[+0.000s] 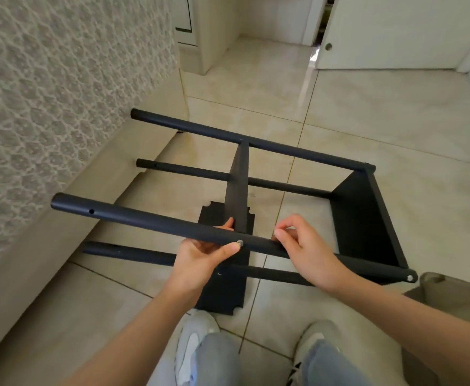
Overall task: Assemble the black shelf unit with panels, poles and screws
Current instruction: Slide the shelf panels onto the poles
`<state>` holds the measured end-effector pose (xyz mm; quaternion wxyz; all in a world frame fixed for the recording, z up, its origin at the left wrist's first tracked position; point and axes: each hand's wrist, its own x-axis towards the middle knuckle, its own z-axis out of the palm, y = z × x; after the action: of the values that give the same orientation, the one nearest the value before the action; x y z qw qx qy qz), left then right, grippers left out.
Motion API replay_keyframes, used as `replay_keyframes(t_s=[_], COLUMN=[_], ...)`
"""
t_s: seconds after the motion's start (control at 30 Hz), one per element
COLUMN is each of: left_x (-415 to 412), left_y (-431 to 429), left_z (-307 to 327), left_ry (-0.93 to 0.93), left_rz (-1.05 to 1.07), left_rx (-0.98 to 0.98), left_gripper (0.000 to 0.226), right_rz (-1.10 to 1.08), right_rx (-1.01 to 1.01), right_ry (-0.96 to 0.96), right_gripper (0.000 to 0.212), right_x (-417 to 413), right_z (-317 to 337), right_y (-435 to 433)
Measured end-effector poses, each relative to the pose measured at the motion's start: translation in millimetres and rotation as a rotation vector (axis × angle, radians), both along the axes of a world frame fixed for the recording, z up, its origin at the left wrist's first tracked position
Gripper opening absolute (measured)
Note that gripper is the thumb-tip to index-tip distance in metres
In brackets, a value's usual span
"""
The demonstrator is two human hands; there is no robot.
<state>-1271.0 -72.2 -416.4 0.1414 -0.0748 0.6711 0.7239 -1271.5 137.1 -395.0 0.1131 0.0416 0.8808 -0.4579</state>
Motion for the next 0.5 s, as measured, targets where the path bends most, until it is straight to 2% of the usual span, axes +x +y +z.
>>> replay_keyframes(t_s=[0.13,0.27,0.5], left_x=[1,4,2], left_y=[-3,-6,-8], left_z=[-19,-36,-53], left_ry=[-0.023,-0.041,-0.036], left_rz=[0.023,0.047,0.037], left_rx=[0.054,0.103,0.121], left_gripper=[0.047,0.03,0.028], right_rz=[0.024,0.047,0.046], right_rx=[0.016,0.033,0.035], right_ry=[-0.022,-0.037,-0.059], right_gripper=[0.003,0.006,0.004], right_x=[-3,-4,-5], right_z=[-9,-16,-27], right_y=[-4,-7,-10])
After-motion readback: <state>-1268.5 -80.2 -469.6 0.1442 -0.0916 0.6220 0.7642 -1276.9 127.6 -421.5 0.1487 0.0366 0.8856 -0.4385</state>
